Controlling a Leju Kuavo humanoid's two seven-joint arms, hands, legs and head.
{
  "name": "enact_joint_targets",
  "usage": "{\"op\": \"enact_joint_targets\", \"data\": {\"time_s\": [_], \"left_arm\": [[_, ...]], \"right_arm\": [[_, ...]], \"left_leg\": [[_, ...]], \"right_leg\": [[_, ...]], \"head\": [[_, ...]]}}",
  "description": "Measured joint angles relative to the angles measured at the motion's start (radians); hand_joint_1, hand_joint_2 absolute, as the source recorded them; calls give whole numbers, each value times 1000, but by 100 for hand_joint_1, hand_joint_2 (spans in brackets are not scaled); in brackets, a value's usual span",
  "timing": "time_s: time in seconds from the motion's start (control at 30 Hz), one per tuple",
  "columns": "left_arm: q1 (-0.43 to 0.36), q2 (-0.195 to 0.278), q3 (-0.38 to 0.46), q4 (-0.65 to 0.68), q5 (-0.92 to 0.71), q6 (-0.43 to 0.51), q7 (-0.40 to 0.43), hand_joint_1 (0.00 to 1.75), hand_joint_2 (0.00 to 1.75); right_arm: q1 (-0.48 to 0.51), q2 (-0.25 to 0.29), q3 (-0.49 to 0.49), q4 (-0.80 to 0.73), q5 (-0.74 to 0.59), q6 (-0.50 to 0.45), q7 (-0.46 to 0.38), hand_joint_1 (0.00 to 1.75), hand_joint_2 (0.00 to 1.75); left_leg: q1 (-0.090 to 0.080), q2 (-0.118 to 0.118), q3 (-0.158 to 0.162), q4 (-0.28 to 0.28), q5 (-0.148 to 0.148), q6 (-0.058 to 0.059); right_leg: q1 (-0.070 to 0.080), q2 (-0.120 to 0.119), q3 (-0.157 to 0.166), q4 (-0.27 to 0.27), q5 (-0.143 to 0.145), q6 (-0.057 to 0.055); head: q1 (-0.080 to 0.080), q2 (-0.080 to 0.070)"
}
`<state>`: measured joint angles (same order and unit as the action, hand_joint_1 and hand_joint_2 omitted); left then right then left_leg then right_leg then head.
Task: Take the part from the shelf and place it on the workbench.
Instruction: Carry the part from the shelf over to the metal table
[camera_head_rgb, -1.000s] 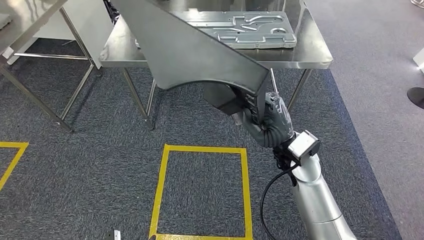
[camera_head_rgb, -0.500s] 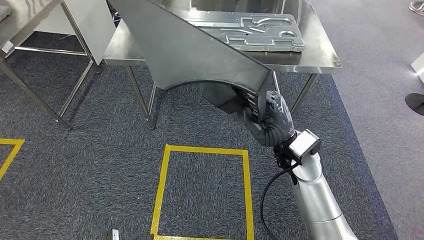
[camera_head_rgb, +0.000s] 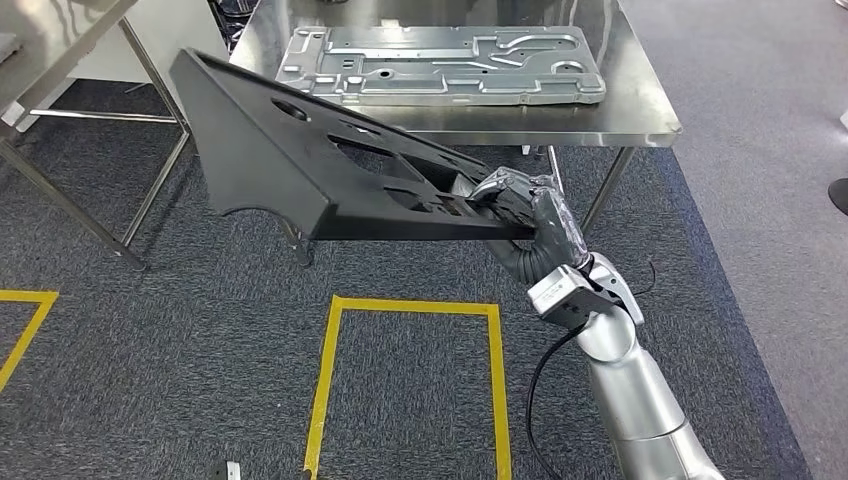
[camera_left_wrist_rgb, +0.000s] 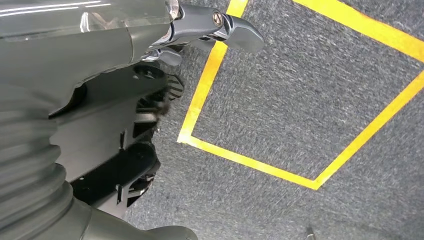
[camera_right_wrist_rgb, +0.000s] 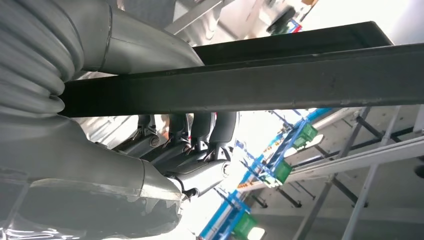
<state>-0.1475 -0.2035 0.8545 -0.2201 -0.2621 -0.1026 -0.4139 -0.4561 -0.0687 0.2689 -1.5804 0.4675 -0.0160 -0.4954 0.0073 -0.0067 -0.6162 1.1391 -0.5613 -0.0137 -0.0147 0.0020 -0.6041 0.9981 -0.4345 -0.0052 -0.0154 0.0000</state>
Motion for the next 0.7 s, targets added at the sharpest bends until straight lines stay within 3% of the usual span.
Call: {"op": "enact_joint_targets", "data": {"time_s": [0.07, 0.1, 0.13, 0.17, 0.23, 0.27, 0.3, 0.4, 0.47, 0.57, 0.6, 0.63, 0.67, 0.7], "left_arm": [[1, 0, 0, 0, 0, 0, 0, 0, 175], [2, 0, 0, 0, 0, 0, 0, 0, 175], [2, 0, 0, 0, 0, 0, 0, 0, 175], [2, 0, 0, 0, 0, 0, 0, 0, 175], [2, 0, 0, 0, 0, 0, 0, 0, 175], [1, 0, 0, 0, 0, 0, 0, 0, 175], [1, 0, 0, 0, 0, 0, 0, 0, 175], [3, 0, 0, 0, -1, 0, 0, 0, 175], [1, 0, 1, 0, -2, -1, -1, 0, 175], [-3, 0, 1, 0, -3, -1, -2, 0, 175], [-3, -1, 1, 0, -3, -1, -2, 0, 175], [-3, -1, 1, 0, -3, -1, -2, 0, 175], [-3, -1, 1, 0, -3, -1, -2, 0, 175], [-3, -1, 1, 0, -4, -1, -2, 0, 175]], "right_arm": [[0, 0, 11, 1, 35, -17, 8, 175, 175], [1, -1, 15, 3, 49, -24, 11, 175, 175], [2, -1, 19, 4, 64, -32, 13, 175, 175], [3, -2, 23, 6, 80, -41, 14, 175, 175], [3, -4, 30, 7, 123, -67, 22, 175, 175], [2, -5, 33, 8, 150, -84, 28, 175, 175], [2, -6, 37, 9, 179, -100, 36, 175, 175], [2, -11, 50, 15, 284, -153, 68, 175, 175], [0, -19, 64, 20, 372, -195, 96, 175, 175], [-2, -31, 83, 30, 486, -247, 136, 175, 175], [0, -34, 90, 35, 514, -258, 147, 175, 175], [1, -38, 95, 42, 540, -267, 158, 175, 175], [2, -42, 100, 48, 560, -275, 166, 175, 175], [3, -45, 104, 53, 578, -283, 173, 175, 175]], "left_leg": [[2, 0, -76, 138, -47, -5], [3, 0, -100, 173, -49, -6], [3, 0, -105, 168, -28, -6], [3, 1, -90, 123, 10, -5], [3, 1, -32, -19, 93, 1], [2, 0, -9, -75, 114, 5], [1, 0, 3, -106, 122, 10], [-2, -2, 4, -120, 116, 25], [2, -2, 11, -127, 117, 35], [2, -1, 16, -130, 113, 44], [2, -1, 17, -129, 112, 46], [2, -2, 19, -128, 109, 47], [2, -3, 21, -127, 106, 46], [2, -4, 25, -126, 102, 45]], "right_leg": [[2, 0, 6, 0, -6, -4], [3, 0, 9, 0, -9, -5], [3, 1, 14, 1, -13, -4], [3, 2, 21, 1, -17, -2], [3, 3, 35, 2, -28, 3], [5, 4, 36, 4, -32, 7], [6, 5, 35, 6, -34, 12], [7, 5, 29, 6, -37, 28], [5, 3, 16, 38, -58, 38], [2, 2, -79, 214, -129, 49], [1, 2, -113, 267, -140, 51], [1, 2, -132, 289, -132, 51], [1, 2, -132, 272, -106, 49], [1, 2, -112, 217, -66, 46]], "head": [[0, 0], [0, 0], [-1, 0], [0, 0], [0, 0], [0, 0], [0, 0], [2, 0], [4, 0], [7, 0], [7, 0], [7, 0], [7, 0], [7, 0]]}}
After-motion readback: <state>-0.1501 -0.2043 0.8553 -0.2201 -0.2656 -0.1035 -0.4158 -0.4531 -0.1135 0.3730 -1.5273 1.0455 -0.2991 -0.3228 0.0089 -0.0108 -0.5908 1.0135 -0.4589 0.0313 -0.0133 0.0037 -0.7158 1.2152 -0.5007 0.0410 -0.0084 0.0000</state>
